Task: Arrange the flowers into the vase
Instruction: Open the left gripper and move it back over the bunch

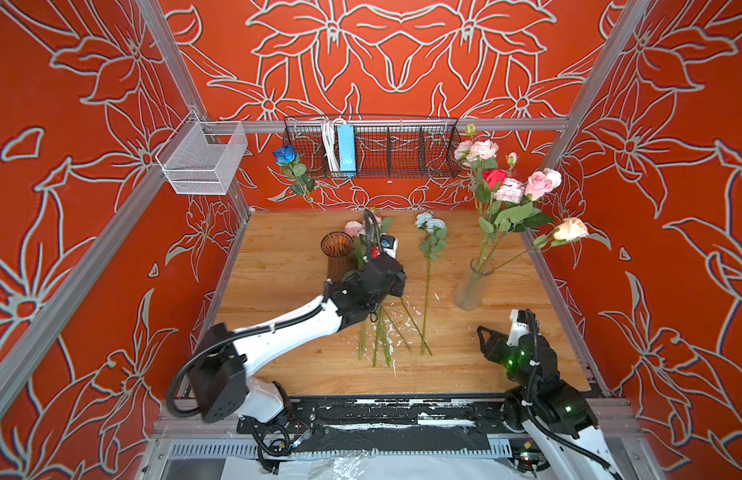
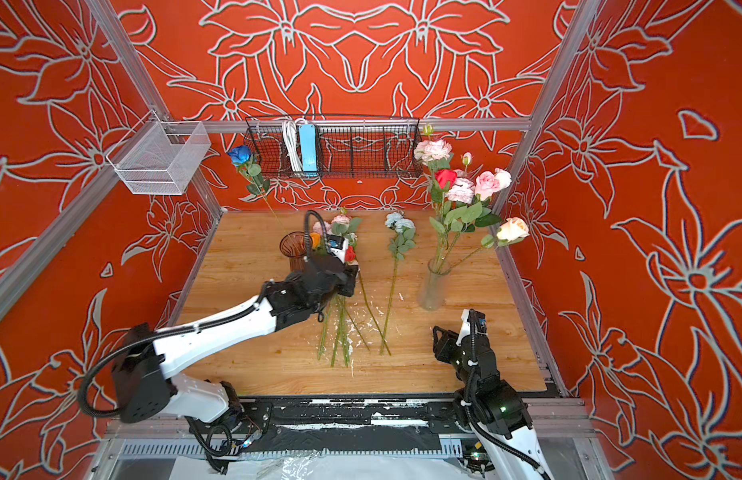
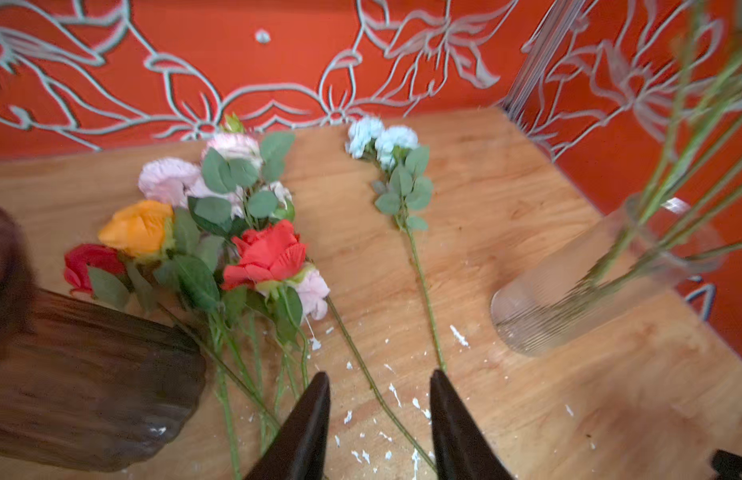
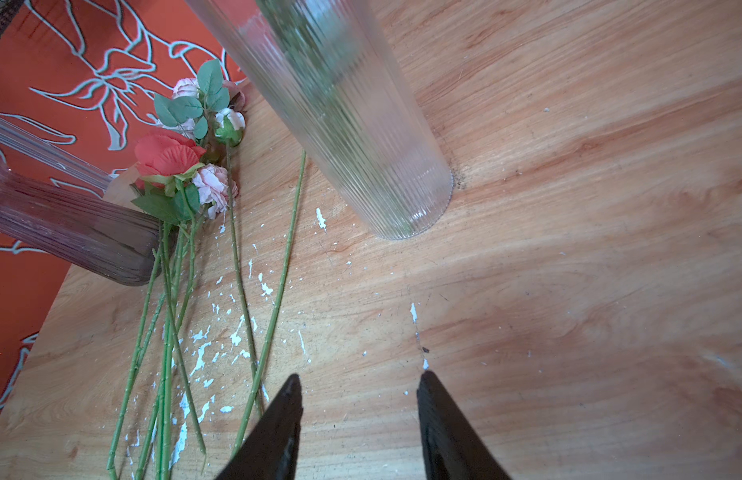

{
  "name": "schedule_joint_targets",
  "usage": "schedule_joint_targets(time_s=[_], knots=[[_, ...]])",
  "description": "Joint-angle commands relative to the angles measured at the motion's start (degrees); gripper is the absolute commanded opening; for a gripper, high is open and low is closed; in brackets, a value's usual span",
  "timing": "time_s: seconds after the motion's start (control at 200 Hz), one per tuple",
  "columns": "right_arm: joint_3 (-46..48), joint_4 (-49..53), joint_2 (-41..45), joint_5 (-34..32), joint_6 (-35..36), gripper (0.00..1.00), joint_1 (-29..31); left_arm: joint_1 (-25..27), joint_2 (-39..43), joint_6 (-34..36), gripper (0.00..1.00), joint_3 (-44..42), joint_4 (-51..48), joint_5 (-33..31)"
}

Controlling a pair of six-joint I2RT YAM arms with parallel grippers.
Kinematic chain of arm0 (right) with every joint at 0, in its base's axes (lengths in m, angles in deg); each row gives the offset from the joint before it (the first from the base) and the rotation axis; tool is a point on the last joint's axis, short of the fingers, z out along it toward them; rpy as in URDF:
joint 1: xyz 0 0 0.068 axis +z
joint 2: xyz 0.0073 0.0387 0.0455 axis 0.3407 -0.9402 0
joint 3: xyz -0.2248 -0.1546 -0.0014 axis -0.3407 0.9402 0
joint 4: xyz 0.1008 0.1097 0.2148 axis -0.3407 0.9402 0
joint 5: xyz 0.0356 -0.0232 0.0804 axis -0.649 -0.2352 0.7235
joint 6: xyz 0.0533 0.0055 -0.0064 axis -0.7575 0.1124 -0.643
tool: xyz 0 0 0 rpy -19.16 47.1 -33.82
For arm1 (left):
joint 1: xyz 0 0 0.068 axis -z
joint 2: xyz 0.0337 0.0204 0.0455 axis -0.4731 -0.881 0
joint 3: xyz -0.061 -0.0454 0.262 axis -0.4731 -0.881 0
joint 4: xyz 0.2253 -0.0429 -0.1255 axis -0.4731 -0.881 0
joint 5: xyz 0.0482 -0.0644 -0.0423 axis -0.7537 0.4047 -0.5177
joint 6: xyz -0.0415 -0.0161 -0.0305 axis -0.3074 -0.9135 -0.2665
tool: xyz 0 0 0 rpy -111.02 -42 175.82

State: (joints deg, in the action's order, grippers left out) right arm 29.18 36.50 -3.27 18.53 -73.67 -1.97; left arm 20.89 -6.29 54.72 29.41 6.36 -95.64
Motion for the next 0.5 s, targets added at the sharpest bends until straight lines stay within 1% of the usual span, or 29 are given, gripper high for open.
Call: schedule_joint_targets(time_s=[0.0, 0.13, 0.195, 0.415, 0.495], knots=[[-0.9, 0.2, -0.6, -1.4, 0.5, 0.46, -0.2, 1.3, -7.8, -5.9, 0.50, 7.7, -8.9, -4.4], [-0.8, 0.2, -0.6, -1.3, 0.5, 0.46, -0.2, 2.3, -19.2, -6.8, 0.55, 18.5, -13.8, -3.5], [-0.8, 0.2, -0.5, -1.4, 0.4, 0.46, -0.2, 2.3, -24.4, -7.7, 0.61, 23.5, -16.1, -2.0], [-0.9, 0.3, -0.3, -1.3, 0.4, 0.46, -0.2, 2.1, -41.3, -6.3, 0.64, 42.5, -23.8, 2.6], [-0.9, 0.4, -0.2, -1.2, 0.5, 0.46, -0.2, 1.4, -46.6, -6.3, 0.64, 49.4, -27.1, 6.1]])
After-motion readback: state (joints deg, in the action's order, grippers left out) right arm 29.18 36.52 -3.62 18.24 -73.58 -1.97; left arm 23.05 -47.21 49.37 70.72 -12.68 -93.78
